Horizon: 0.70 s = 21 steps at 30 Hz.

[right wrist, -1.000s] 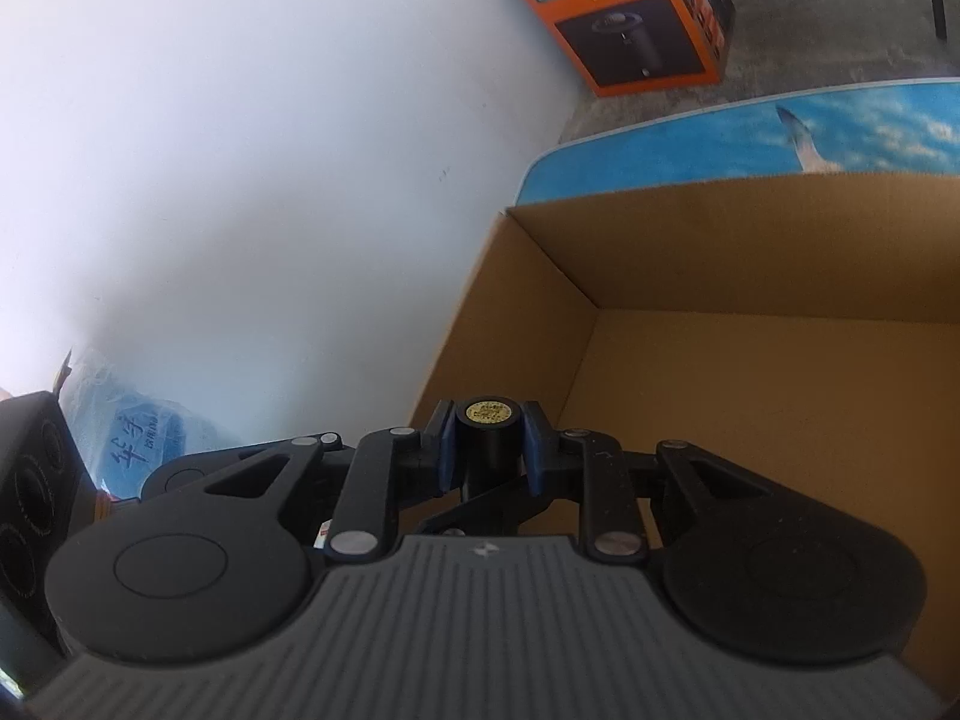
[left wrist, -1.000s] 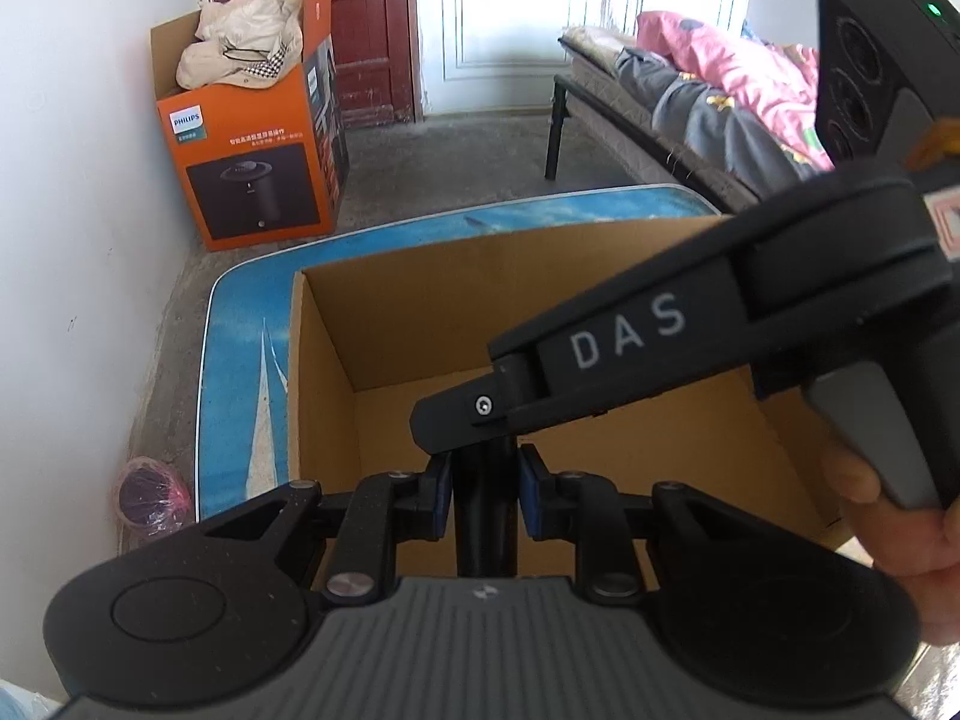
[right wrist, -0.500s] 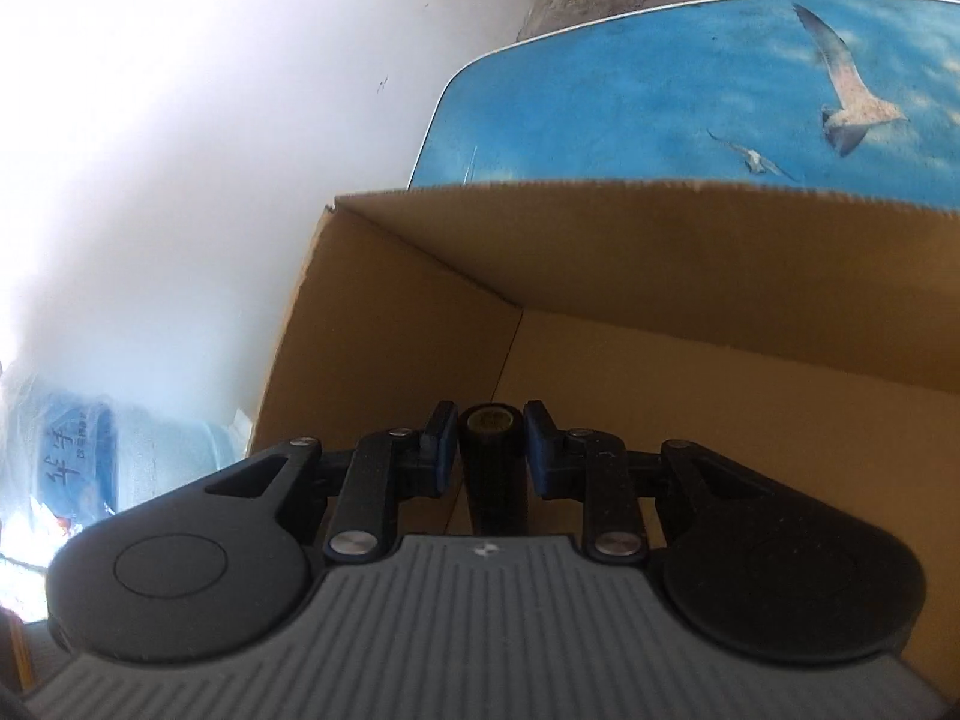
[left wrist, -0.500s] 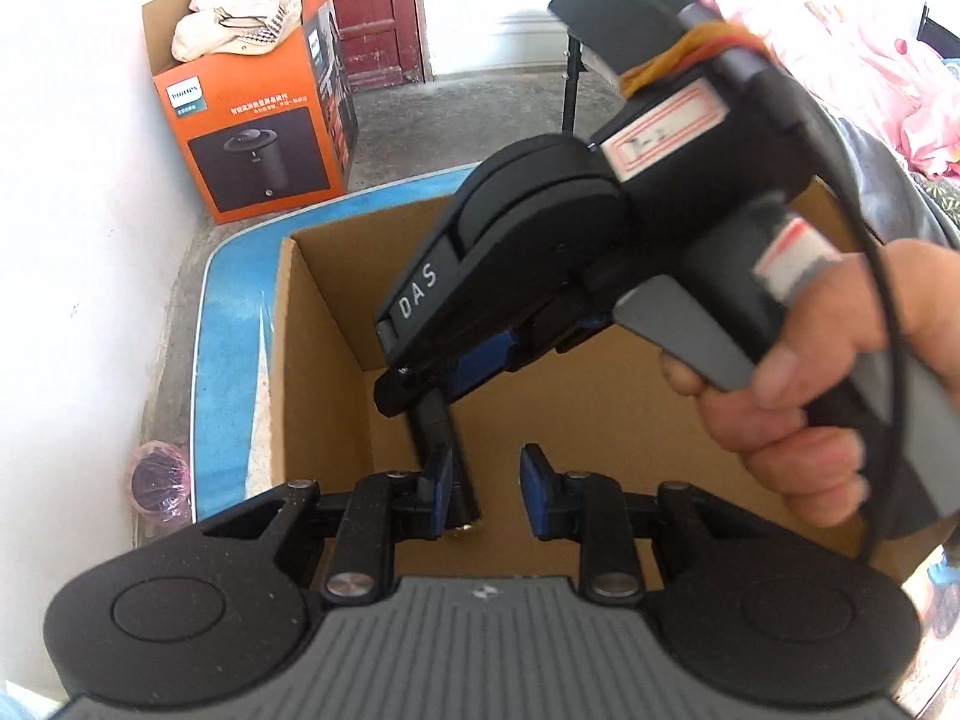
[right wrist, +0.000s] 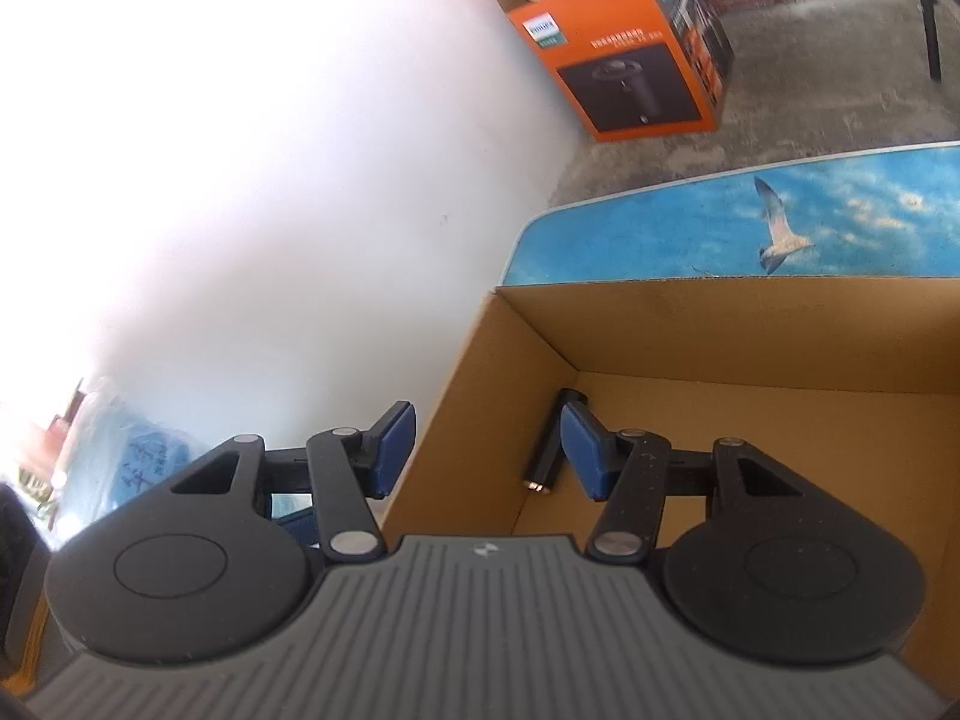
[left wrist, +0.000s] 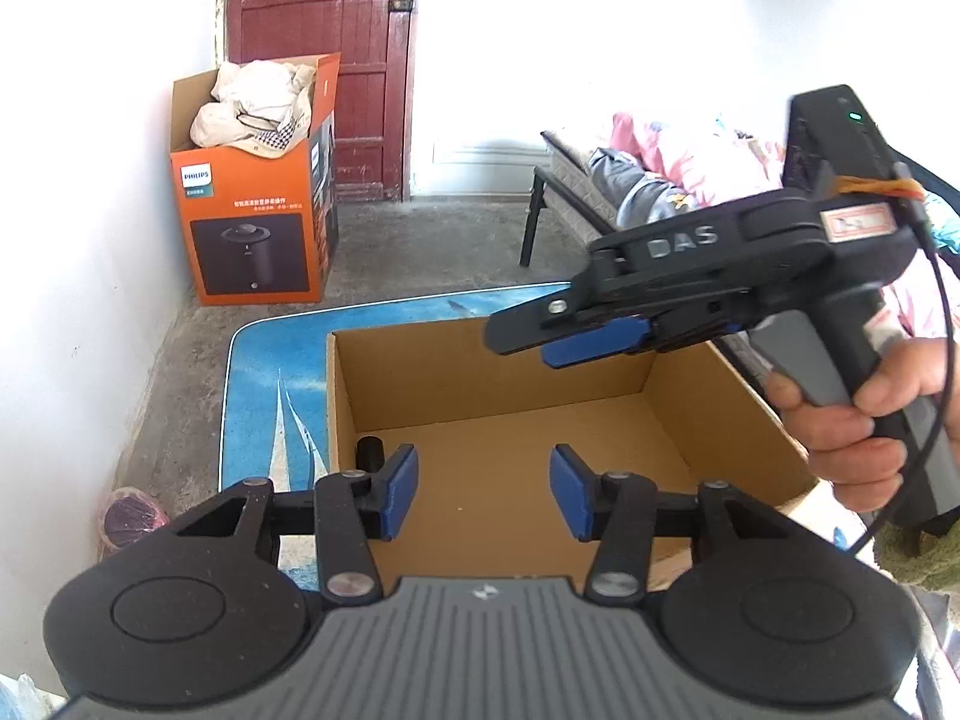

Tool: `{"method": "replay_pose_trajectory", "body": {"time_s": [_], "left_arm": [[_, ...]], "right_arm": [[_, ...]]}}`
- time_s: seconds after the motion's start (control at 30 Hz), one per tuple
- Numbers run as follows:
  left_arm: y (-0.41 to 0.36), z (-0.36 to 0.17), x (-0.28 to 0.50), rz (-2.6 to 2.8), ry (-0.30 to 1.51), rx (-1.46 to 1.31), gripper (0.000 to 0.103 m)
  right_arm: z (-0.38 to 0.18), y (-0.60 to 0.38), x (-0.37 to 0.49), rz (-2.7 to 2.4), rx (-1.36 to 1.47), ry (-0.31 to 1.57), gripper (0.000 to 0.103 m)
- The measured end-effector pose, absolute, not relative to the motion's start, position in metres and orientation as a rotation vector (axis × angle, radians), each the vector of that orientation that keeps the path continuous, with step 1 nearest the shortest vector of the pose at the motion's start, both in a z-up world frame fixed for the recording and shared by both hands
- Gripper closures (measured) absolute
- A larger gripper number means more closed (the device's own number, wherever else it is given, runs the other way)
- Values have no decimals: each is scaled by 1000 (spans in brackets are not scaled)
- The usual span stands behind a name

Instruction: Organize rigid objects

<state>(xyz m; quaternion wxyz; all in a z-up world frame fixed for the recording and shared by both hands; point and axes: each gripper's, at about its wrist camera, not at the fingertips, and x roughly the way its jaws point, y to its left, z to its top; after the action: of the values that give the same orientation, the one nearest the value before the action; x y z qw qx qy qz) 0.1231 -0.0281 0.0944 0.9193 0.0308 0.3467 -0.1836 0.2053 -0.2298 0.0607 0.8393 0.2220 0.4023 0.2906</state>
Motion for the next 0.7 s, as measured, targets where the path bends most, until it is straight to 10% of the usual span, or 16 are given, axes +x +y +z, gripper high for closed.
{"method": "replay_pose_trajectory", "body": {"time_s": [0.2,0.7], "left_arm": [[-26,93,77,-450,694,41,46],[-62,-23,37,-477,848,209,56]], "right_arm": [[76,-271,100,601,506,723,50],[-93,-275,1,458,1022,904,65]]}}
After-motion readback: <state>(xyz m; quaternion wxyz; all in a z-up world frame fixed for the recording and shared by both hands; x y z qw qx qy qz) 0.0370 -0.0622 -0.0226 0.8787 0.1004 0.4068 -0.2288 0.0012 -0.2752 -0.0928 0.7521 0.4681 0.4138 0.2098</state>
